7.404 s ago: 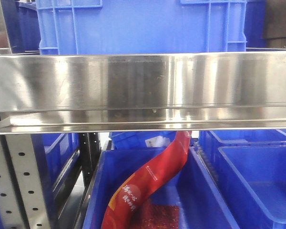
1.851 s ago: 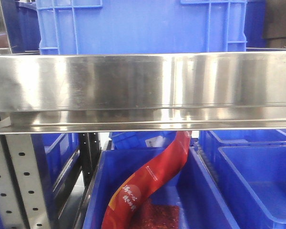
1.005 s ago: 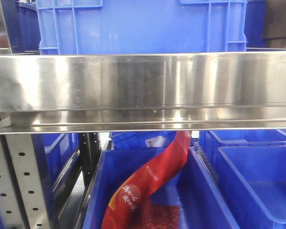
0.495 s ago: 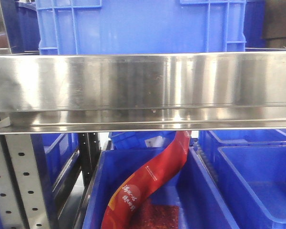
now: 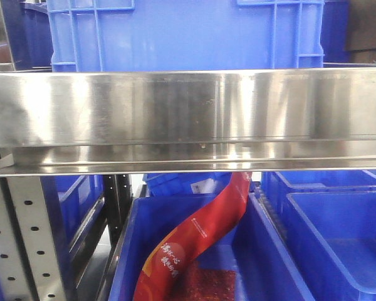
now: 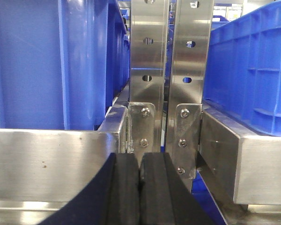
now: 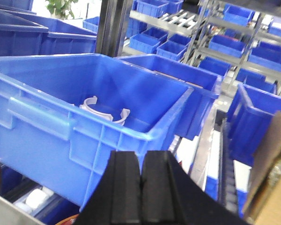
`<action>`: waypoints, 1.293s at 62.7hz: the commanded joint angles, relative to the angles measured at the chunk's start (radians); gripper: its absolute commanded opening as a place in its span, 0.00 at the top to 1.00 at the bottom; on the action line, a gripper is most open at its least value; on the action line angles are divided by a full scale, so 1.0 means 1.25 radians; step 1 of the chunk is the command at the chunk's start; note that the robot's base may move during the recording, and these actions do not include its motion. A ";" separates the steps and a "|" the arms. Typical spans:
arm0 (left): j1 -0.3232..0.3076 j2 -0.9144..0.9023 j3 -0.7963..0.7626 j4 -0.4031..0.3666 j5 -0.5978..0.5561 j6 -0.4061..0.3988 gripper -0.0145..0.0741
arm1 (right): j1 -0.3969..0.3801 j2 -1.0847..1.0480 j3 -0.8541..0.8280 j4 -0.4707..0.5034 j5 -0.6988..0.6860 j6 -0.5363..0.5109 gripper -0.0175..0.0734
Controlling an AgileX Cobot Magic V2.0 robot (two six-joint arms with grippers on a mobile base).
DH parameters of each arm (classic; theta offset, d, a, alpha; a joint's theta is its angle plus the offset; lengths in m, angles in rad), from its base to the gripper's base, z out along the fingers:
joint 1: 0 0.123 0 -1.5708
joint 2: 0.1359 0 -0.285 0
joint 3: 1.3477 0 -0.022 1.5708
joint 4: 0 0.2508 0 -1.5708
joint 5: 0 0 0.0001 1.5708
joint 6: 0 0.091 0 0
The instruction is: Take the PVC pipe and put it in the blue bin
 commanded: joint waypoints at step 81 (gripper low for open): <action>0.002 -0.004 -0.002 0.000 -0.006 -0.007 0.96 | -0.006 -0.189 0.198 0.034 -0.199 -0.001 0.98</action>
